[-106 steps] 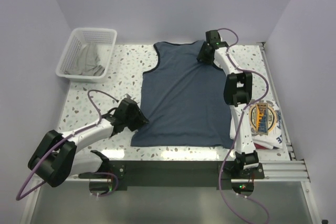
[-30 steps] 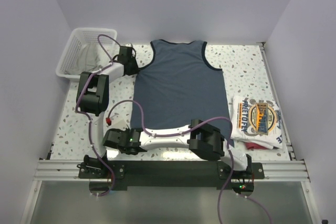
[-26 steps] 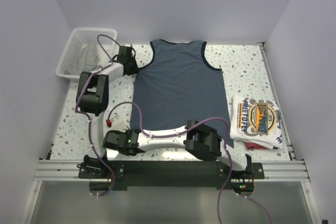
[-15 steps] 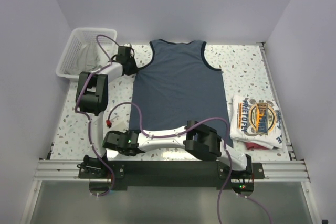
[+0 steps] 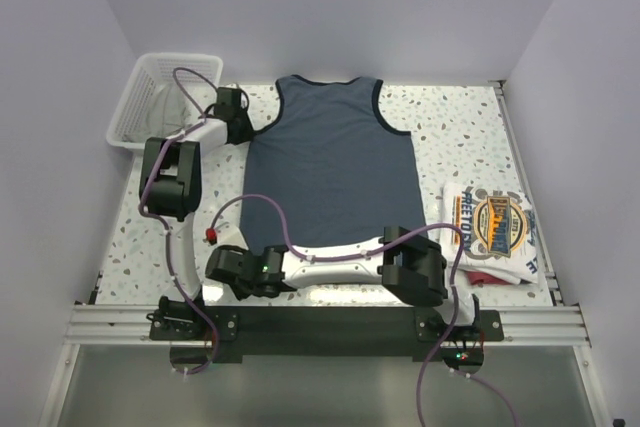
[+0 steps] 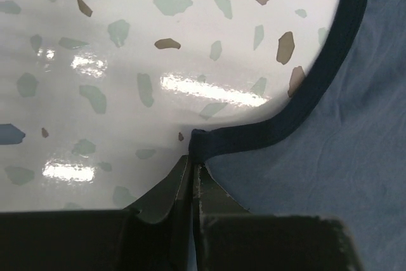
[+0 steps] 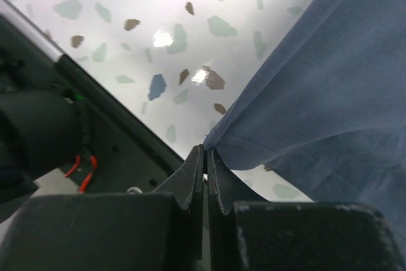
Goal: Fold and stack the tank tops
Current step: Fold the tank top
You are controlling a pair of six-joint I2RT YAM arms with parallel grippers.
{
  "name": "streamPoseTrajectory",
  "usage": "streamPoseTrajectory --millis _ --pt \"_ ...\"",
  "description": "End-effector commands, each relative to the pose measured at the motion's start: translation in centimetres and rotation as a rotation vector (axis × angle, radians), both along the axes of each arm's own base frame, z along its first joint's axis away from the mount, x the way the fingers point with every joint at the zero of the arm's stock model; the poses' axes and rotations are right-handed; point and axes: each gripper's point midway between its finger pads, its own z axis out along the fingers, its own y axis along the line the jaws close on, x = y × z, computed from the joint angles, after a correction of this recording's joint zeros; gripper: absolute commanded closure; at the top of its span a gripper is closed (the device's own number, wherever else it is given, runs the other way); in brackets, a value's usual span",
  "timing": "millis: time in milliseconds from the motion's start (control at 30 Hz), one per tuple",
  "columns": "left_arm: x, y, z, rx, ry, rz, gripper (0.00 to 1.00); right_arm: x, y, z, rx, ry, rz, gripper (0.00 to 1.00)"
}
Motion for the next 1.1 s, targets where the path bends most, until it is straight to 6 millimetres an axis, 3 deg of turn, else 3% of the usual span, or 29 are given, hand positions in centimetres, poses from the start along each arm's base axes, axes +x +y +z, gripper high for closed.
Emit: streamPoseTrajectory --millis 0,233,500,667,733,767,800,1067 --pt "1.4 2.1 3.9 0.031 -0.097 0.08 1.0 -2.5 2.2 5.1 0.144 0.058 0.072 1.0" --pt "2.2 2.2 6.1 0.025 -0.133 0.083 1.0 -1.5 1.1 8.5 0.223 0.052 0.043 1.0" --pt "2.9 0.2 8.5 -0.064 -0.18 0.063 1.0 -0.6 -1.1 8.5 0.255 0.121 0.001 1.0" --pt "3.5 -2.2 9.3 -0.074 -0.197 0.034 1.0 0.1 -3.1 7.8 0.273 0.168 -0.048 1.0" --pt "3.7 -3.5 9.3 -0.077 -0.198 0.018 1.0 0.0 -3.5 8.4 0.307 0.199 -0.056 1.0" --pt "3.7 -3.8 9.3 -0.079 -0.197 0.015 1.0 0.3 -4.4 7.3 0.294 0.214 -0.074 1.0" --pt "3.6 -4.6 8.8 -0.081 -0.19 0.007 1.0 0.4 -4.8 7.8 0.311 0.218 -0.081 1.0" --pt "3.6 -9.6 7.4 -0.084 -0.173 -0.055 1.0 1.9 -9.6 6.2 0.341 0.268 -0.202 1.0"
